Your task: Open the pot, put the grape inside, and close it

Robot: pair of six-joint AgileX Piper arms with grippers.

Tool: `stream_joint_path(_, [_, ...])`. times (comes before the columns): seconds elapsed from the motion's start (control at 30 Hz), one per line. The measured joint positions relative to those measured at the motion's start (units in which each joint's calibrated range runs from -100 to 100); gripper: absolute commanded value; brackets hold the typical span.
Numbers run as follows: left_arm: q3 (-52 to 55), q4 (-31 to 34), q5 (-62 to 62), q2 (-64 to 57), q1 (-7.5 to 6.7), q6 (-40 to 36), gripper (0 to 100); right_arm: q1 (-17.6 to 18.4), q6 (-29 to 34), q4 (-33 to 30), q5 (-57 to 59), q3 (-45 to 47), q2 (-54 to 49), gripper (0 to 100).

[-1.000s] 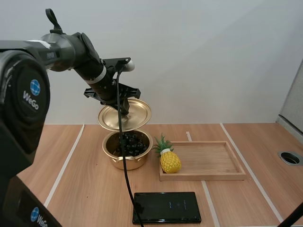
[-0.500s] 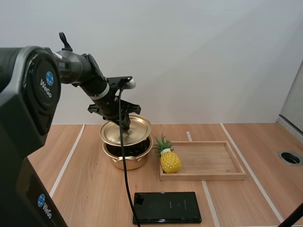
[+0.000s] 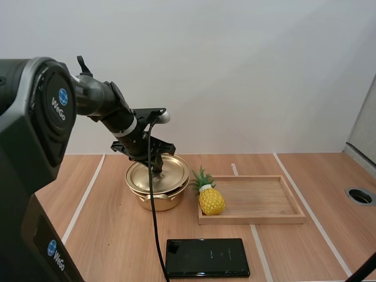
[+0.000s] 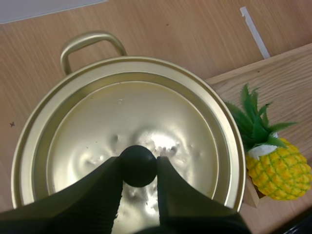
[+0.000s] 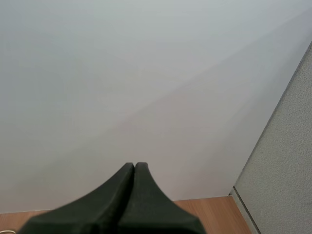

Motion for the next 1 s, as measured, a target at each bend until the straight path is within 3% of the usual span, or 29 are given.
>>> stream_joint_path(1.0, [5.1,-2.8,-8.5,-0.8,0.00,4.6,0,0.0,0.0,0.0,0.0,0.0,0.0,0])
